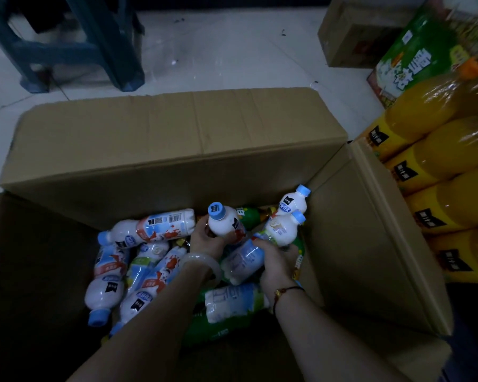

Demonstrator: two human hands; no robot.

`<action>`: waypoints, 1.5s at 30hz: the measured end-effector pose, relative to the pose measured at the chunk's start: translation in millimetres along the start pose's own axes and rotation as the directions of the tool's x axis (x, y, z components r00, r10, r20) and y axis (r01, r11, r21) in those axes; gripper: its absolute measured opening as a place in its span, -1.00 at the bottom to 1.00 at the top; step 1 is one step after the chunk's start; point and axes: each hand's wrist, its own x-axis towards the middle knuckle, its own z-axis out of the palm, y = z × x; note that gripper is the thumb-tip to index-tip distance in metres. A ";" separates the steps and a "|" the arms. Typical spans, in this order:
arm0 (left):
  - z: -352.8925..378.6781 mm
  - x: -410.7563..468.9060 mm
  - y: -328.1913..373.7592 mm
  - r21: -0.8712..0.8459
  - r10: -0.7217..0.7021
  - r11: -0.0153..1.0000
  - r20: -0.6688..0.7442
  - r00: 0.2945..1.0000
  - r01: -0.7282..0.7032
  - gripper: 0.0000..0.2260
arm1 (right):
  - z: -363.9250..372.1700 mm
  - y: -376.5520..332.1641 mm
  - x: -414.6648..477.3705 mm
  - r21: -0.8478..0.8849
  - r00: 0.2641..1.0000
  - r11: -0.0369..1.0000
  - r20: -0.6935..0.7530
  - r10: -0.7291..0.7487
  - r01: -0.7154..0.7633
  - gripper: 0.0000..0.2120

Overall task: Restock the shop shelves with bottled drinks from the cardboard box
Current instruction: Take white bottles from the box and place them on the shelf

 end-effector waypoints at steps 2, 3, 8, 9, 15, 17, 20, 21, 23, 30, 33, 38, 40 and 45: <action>-2.6 -2.0 9.6 0.043 0.007 0.999 0.005 1.000 -0.007 -0.49 | -1.8 -15.0 -10.4 -0.069 0.996 0.997 0.088 -0.033 0.039 -0.23; -4.1 -3.6 16.8 0.071 0.016 0.997 0.014 1.000 -0.017 -0.48 | -3.6 -22.2 -13.2 -0.101 0.991 0.993 0.127 -0.047 0.060 -0.26; -11.8 -23.7 63.8 0.046 0.050 0.998 0.052 0.997 -0.052 -0.50 | -12.2 -71.1 -36.3 -0.223 0.946 0.954 0.299 -0.128 0.199 -0.43; -12.9 -31.3 76.8 0.048 0.073 0.996 0.063 0.995 -0.076 -0.51 | -14.0 -84.2 -45.6 -0.238 0.925 0.938 0.344 -0.162 0.252 -0.44; -18.5 -96.5 177.1 0.048 0.197 0.977 0.179 0.964 -0.209 -0.57 | -26.6 -178.7 -116.9 -0.242 0.784 0.828 0.528 -0.326 0.506 -0.41; -19.7 -124.6 213.9 0.030 0.206 0.976 0.216 0.954 -0.217 -0.50 | -33.4 -212.4 -146.5 -0.217 0.764 0.816 0.536 -0.359 0.536 -0.39; -21.5 -173.8 276.4 0.030 0.258 0.962 0.243 0.935 -0.273 -0.49 | -44.6 -267.2 -200.8 -0.188 0.719 0.790 0.571 -0.395 0.584 -0.40; -21.7 -191.3 299.1 0.030 0.283 0.954 0.249 0.926 -0.299 -0.53 | -49.1 -286.7 -221.9 -0.184 0.703 0.779 0.585 -0.404 0.600 -0.40; -23.0 -230.4 347.4 0.038 0.332 0.935 0.265 0.905 -0.354 -0.56 | -58.6 -325.9 -266.6 -0.167 0.679 0.766 0.603 -0.419 0.621 -0.41; -34.5 -362.9 510.7 0.008 0.455 0.876 0.314 0.833 -0.482 -0.65 | -91.8 -462.4 -422.2 -0.014 0.563 0.723 0.637 -0.526 0.691 -0.40; -37.7 -417.3 576.6 -0.021 0.513 0.845 0.310 0.800 -0.534 -0.65 | -103.7 -514.0 -483.3 0.043 0.520 0.684 0.616 -0.592 0.728 -0.41; -43.5 -497.7 666.7 -0.073 0.589 0.796 0.325 0.740 -0.601 -0.69 | -120.9 -586.1 -569.4 0.136 0.454 0.623 0.570 -0.685 0.770 -0.47; -45.2 -522.1 692.9 -0.112 0.610 0.783 0.331 0.720 -0.611 -0.65 | -126.3 -608.1 -595.6 0.180 0.428 0.600 0.547 -0.720 0.779 -0.51; -45.6 -569.2 744.2 -0.131 0.656 0.735 0.389 0.647 -0.666 -0.63 | -140.8 -651.0 -645.4 0.225 0.408 0.571 0.503 -0.762 0.789 -0.49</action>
